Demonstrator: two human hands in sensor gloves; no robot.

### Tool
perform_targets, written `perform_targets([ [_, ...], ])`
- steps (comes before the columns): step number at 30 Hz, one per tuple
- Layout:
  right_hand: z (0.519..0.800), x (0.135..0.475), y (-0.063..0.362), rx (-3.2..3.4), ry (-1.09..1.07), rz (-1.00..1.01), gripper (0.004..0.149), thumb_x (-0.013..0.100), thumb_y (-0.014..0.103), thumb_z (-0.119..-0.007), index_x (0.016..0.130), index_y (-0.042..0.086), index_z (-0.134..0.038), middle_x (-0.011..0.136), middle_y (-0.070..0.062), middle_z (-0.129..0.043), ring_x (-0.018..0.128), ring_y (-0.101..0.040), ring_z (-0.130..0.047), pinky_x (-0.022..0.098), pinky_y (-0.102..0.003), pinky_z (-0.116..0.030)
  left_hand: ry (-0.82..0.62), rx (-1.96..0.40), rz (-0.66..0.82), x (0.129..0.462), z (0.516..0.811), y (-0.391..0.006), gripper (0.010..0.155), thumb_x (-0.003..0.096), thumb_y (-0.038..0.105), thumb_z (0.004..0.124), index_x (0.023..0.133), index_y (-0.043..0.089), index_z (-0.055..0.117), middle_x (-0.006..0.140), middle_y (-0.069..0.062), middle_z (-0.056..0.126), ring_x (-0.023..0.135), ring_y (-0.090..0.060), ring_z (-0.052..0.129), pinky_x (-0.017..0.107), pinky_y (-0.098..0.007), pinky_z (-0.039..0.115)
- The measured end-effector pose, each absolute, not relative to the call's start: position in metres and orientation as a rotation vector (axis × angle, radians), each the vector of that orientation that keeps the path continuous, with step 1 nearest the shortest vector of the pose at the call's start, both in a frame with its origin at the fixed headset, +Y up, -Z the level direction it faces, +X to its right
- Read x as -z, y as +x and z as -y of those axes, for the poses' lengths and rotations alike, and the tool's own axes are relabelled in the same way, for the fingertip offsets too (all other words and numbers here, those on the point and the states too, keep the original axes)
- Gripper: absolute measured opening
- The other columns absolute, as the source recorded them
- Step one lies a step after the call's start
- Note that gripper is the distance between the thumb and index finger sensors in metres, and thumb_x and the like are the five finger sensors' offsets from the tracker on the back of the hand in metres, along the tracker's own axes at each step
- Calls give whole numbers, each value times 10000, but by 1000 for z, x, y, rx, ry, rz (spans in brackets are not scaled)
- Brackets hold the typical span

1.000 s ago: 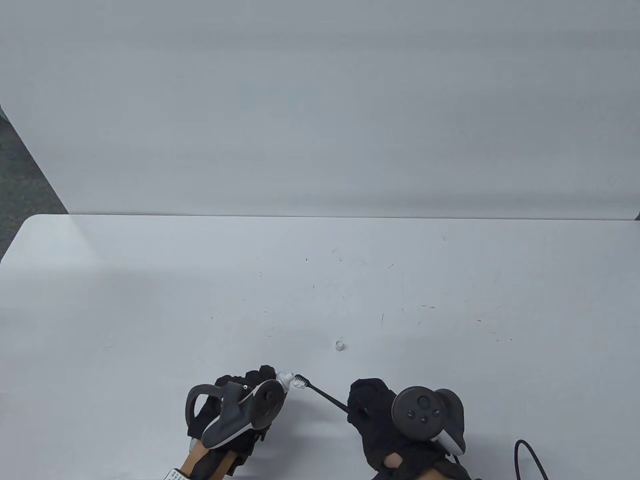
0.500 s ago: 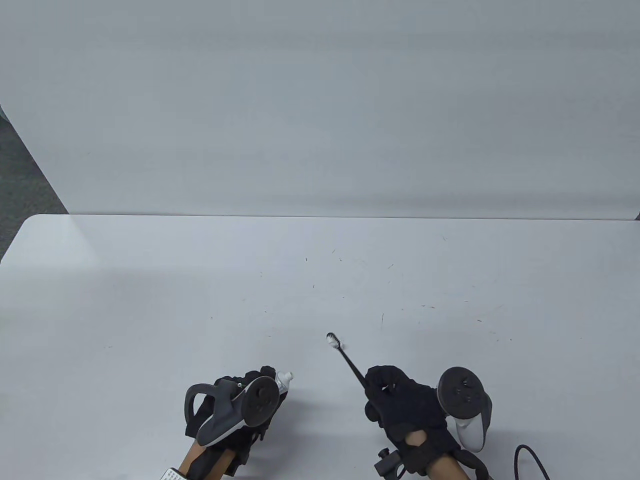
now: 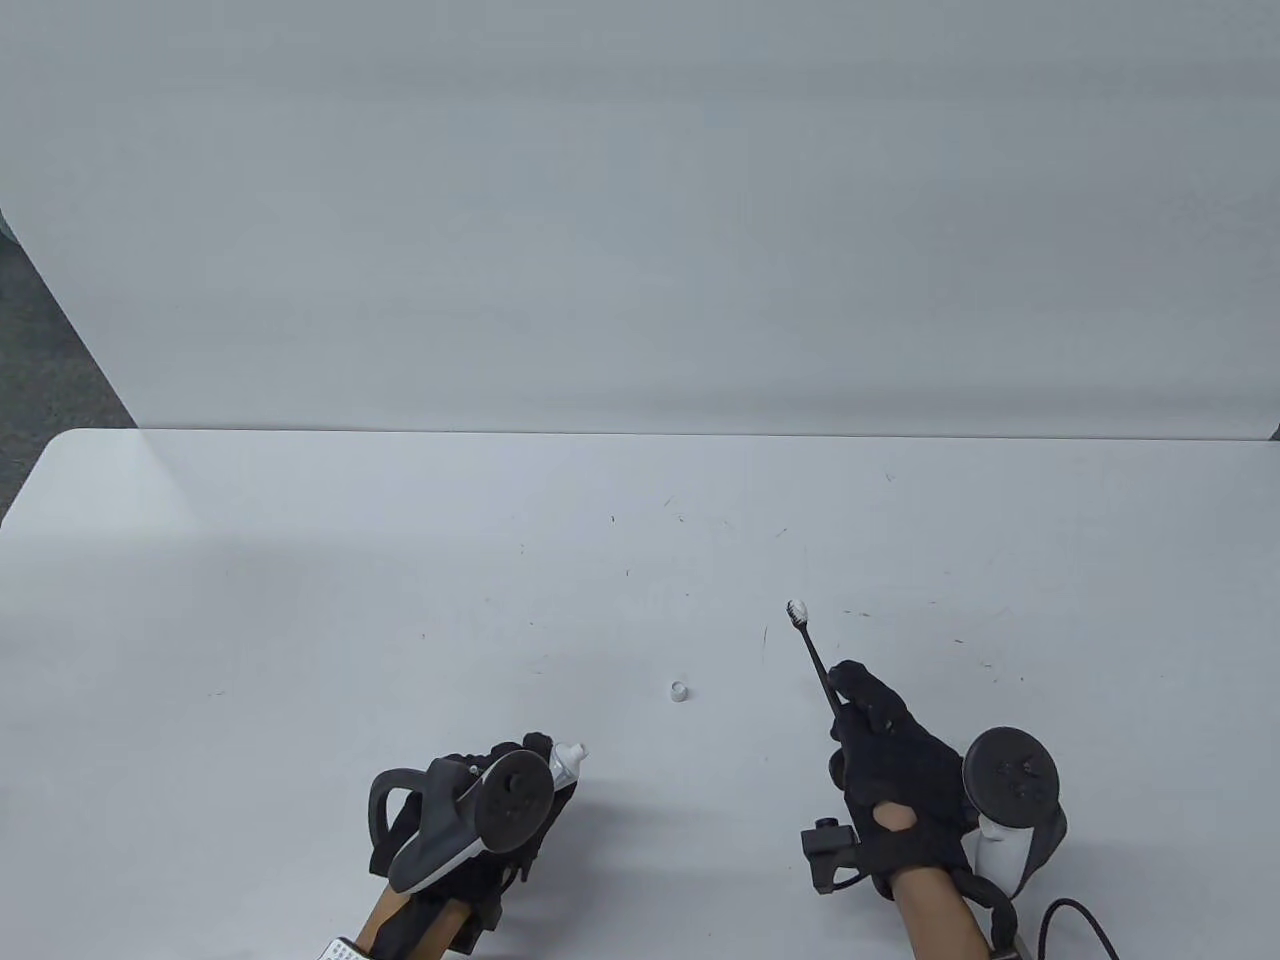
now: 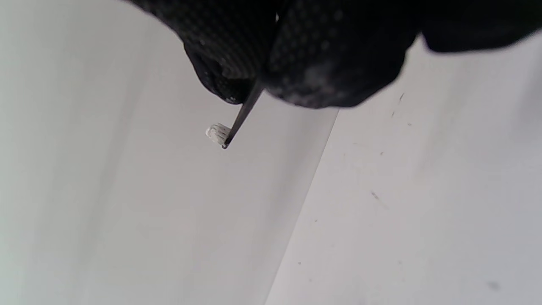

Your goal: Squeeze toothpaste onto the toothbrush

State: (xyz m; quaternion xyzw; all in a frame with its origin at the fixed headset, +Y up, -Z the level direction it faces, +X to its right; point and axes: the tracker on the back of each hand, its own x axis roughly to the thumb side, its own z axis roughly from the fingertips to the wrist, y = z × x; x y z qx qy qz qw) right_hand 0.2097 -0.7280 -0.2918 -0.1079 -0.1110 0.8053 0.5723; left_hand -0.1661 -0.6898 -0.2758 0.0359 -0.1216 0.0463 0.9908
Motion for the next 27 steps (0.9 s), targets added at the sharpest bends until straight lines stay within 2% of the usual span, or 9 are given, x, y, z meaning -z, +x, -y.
perform_targets([
  [8, 760, 310, 211, -2152, -409, 98, 427, 378, 185, -791, 786, 259, -891, 656, -133, -920, 204, -189, -966, 72, -387, -871, 69, -98, 245, 276, 690, -166, 771, 323, 676, 771, 865, 131, 823, 701, -115, 979, 510, -462, 1054, 346, -562, 878],
  [16, 773, 320, 197, -2327, -436, 63, 412, 363, 175, -804, 754, 226, -923, 635, -147, -941, 202, -194, -980, 74, -397, -882, 58, -100, 246, 276, 691, -166, 771, 322, 677, 771, 865, 132, 824, 701, -115, 980, 508, -463, 1054, 344, -561, 879],
  [20, 772, 321, 187, -2448, -374, 89, 409, 365, 172, -802, 756, 208, -917, 623, -157, -947, 211, -214, -989, 85, -420, -885, 57, -101, 246, 276, 691, -166, 772, 321, 676, 772, 864, 130, 825, 699, -114, 981, 508, -462, 1055, 342, -560, 880],
  [27, 769, 327, 176, -2647, -206, -71, 432, 380, 180, -796, 808, 190, -860, 601, -166, -952, 248, -263, -1011, 131, -484, -882, 44, -105, 250, 276, 692, -165, 771, 323, 678, 772, 865, 131, 825, 700, -112, 980, 508, -461, 1055, 343, -560, 880],
])
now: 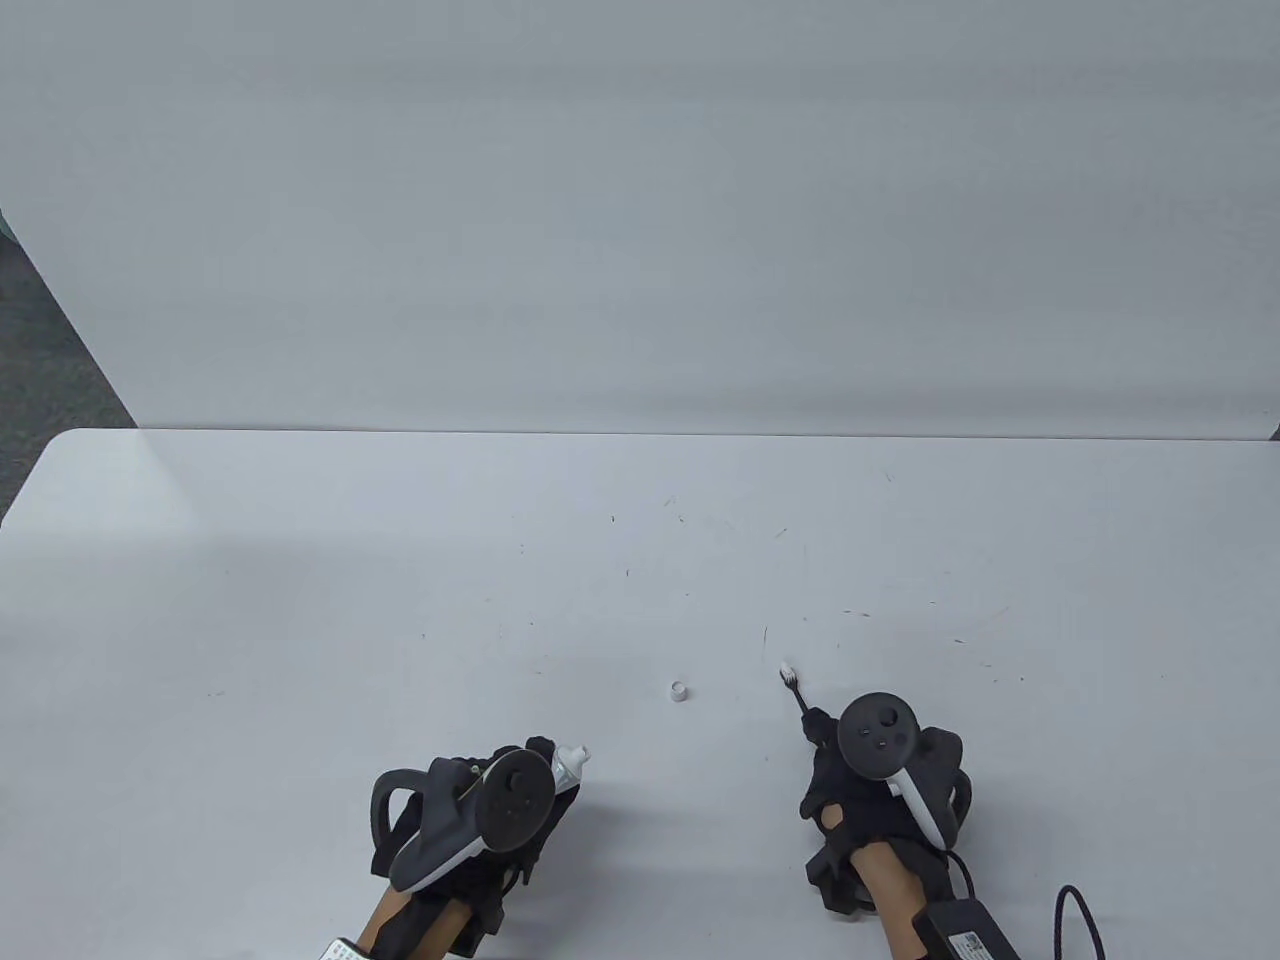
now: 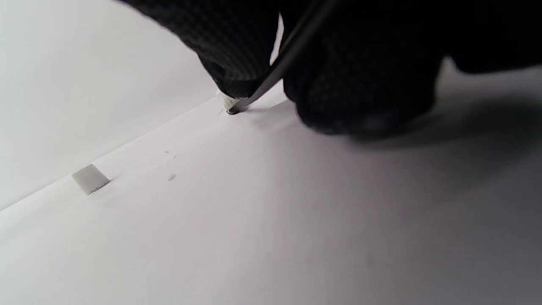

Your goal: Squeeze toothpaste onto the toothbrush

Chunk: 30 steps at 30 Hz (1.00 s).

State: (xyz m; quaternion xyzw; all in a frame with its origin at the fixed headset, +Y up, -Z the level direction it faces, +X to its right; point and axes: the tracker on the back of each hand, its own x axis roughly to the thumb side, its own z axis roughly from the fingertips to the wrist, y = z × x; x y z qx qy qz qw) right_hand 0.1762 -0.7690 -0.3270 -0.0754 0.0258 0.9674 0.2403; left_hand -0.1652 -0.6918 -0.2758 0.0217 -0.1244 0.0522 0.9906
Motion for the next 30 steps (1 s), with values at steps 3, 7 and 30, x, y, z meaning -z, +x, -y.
perform_targets([
  [3, 769, 327, 172, -2740, -158, -121, 437, 380, 197, -798, 811, 185, -864, 587, -104, -932, 252, -238, -992, 161, -480, -876, 37, -112, 251, 276, 692, -165, 772, 320, 678, 773, 864, 133, 827, 699, -113, 981, 507, -462, 1055, 342, -559, 880],
  [7, 771, 327, 171, -2742, -149, -89, 436, 377, 195, -796, 805, 191, -876, 580, -107, -938, 242, -238, -989, 155, -483, -875, 36, -109, 254, 276, 693, -164, 771, 322, 678, 772, 864, 133, 826, 699, -111, 981, 508, -460, 1055, 345, -557, 880],
  [30, 749, 318, 197, -2590, -178, -4, 496, 389, 264, -795, 876, 175, -815, 711, -176, -902, 341, -300, -990, 203, -516, -863, 58, -125, 254, 276, 690, -167, 772, 318, 679, 773, 864, 137, 827, 700, -110, 981, 507, -461, 1055, 340, -558, 879],
])
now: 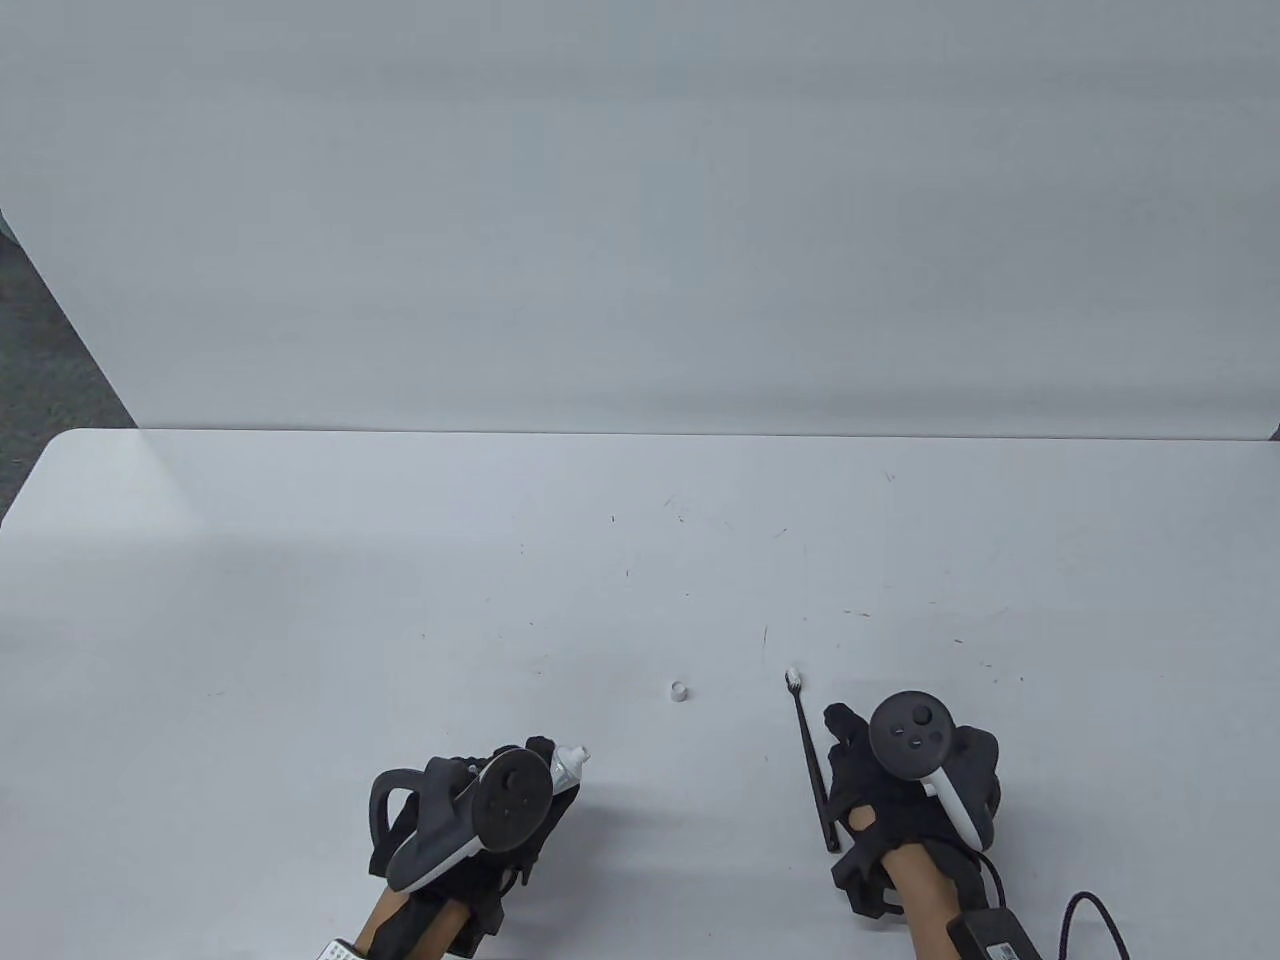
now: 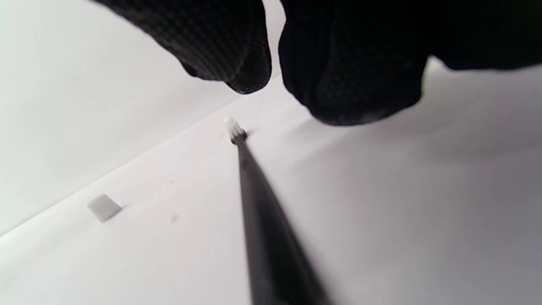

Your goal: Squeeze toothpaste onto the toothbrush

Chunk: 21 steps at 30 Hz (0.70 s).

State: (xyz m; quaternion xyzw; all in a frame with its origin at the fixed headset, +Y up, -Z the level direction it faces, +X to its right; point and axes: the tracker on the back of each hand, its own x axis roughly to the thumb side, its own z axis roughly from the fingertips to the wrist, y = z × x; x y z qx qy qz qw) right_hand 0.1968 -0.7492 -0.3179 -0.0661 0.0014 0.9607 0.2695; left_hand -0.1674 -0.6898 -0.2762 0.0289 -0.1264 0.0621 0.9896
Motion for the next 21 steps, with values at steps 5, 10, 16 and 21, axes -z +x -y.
perform_targets([
  [5, 708, 322, 168, -2604, -27, 190, 501, 374, 245, -826, 862, 127, -831, 794, -202, -865, 369, -310, -989, 213, -521, -859, 87, -150, 261, 276, 684, -172, 771, 317, 674, 779, 869, 137, 824, 698, -184, 972, 512, -467, 1048, 346, -564, 873],
  [10, 683, 346, 103, -2673, 210, 116, 432, 359, 207, -849, 778, 113, -901, 793, -185, -889, 328, -275, -1003, 176, -481, -873, 100, -162, 269, 275, 682, -173, 772, 311, 675, 783, 871, 144, 826, 702, -182, 970, 517, -469, 1044, 350, -567, 868],
  [16, 706, 382, 39, -2907, 282, 14, 432, 333, 201, -894, 759, 129, -912, 783, -158, -910, 294, -252, -1004, 156, -466, -878, 104, -176, 267, 275, 681, -175, 771, 312, 675, 783, 871, 146, 826, 702, -181, 970, 518, -467, 1044, 353, -565, 868],
  [21, 733, 401, 14, -3070, 253, -54, 459, 320, 229, -919, 768, 128, -908, 785, -165, -909, 292, -249, -1002, 156, -464, -878, 113, -183, 253, 275, 679, -180, 771, 313, 674, 784, 871, 144, 827, 703, -180, 970, 518, -467, 1044, 351, -565, 869],
])
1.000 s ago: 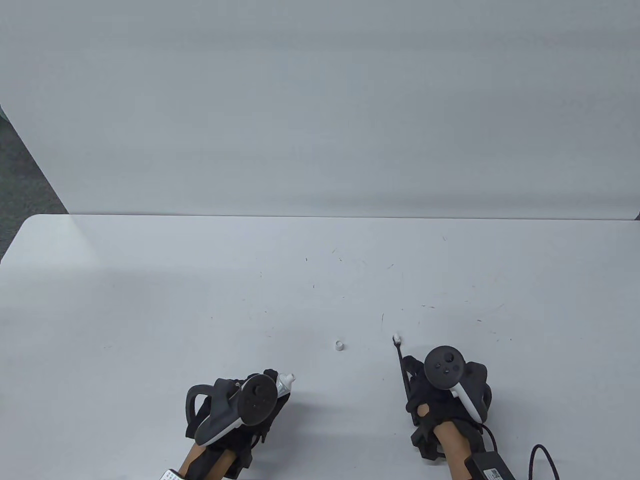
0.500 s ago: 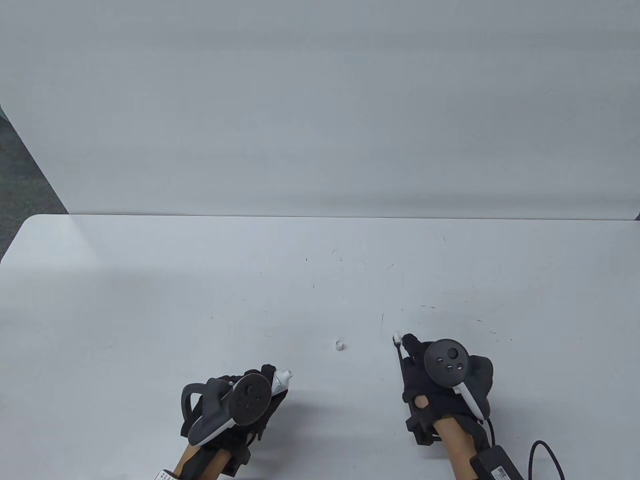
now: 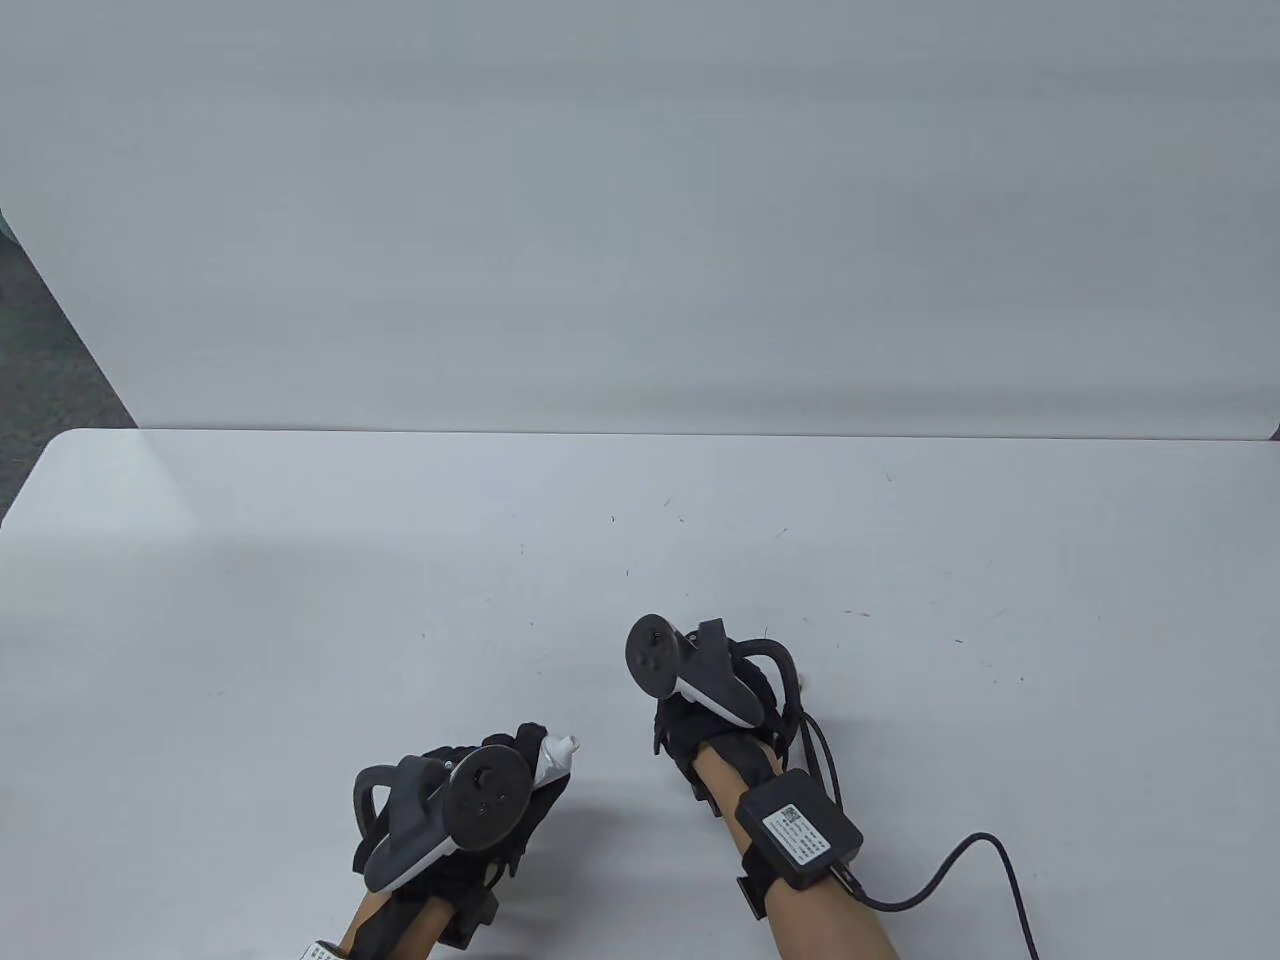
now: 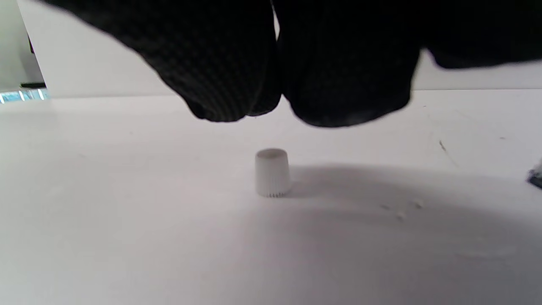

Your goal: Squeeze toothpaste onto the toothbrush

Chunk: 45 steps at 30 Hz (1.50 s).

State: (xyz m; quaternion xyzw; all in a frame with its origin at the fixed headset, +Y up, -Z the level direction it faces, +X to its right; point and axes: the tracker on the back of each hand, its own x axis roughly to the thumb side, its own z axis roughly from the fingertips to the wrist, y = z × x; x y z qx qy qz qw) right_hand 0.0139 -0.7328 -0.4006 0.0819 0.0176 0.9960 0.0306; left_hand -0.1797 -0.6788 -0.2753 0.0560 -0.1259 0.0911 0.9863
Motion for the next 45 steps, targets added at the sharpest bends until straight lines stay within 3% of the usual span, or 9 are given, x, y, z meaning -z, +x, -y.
perform_targets([
  [9, 755, 408, -3, -3177, 212, -54, 379, 323, 176, -908, 697, 118, -930, 707, -156, -938, 268, -231, -1002, 142, -454, -880, 114, -187, 246, 275, 678, -181, 771, 311, 675, 783, 869, 145, 828, 702, -178, 971, 517, -465, 1045, 351, -563, 870],
  [17, 753, 409, -1, -3173, 233, -19, 376, 304, 177, -916, 673, 111, -943, 679, -161, -956, 246, -221, -1011, 123, -448, -889, 106, -182, 238, 276, 679, -181, 771, 313, 674, 782, 870, 144, 827, 701, -179, 971, 517, -464, 1045, 349, -563, 870],
  [20, 739, 402, 7, -3118, 247, 57, 381, 309, 181, -910, 683, 113, -935, 687, -161, -950, 249, -222, -1009, 125, -449, -889, 107, -185, 235, 276, 679, -182, 771, 314, 673, 782, 871, 143, 827, 703, -181, 970, 517, -466, 1044, 349, -565, 869],
  [27, 678, 355, 54, -2732, 326, 293, 382, 323, 181, -898, 698, 109, -924, 703, -166, -938, 255, -222, -1006, 128, -445, -888, 115, -164, 255, 274, 680, -175, 772, 314, 675, 779, 871, 143, 826, 701, -180, 970, 514, -465, 1046, 347, -563, 870],
  [31, 660, 317, 74, -2499, 469, 451, 384, 324, 181, -895, 700, 110, -921, 707, -166, -935, 260, -218, -1005, 128, -438, -889, 125, -140, 280, 271, 681, -167, 771, 315, 676, 777, 873, 145, 824, 702, -179, 969, 516, -462, 1045, 347, -561, 870],
  [35, 654, 281, 84, -2236, 579, 474, 386, 326, 179, -893, 704, 108, -918, 711, -166, -931, 264, -217, -1003, 131, -435, -887, 137, -144, 369, 264, 684, -153, 772, 314, 676, 776, 874, 145, 822, 703, -178, 967, 516, -462, 1043, 349, -560, 869],
  [38, 657, 266, 83, -2111, 627, 375, 386, 331, 176, -888, 709, 106, -915, 717, -170, -927, 273, -223, -1001, 137, -439, -884, 156, -143, 428, 257, 685, -141, 773, 312, 676, 776, 873, 146, 821, 702, -178, 967, 514, -460, 1044, 348, -560, 869],
  [45, 664, 255, 82, -2071, 668, 315, 384, 333, 177, -884, 709, 108, -916, 717, -170, -927, 272, -219, -1002, 134, -436, -885, 177, -125, 469, 248, 684, -130, 773, 313, 677, 775, 874, 147, 820, 702, -177, 965, 514, -462, 1042, 349, -559, 867],
])
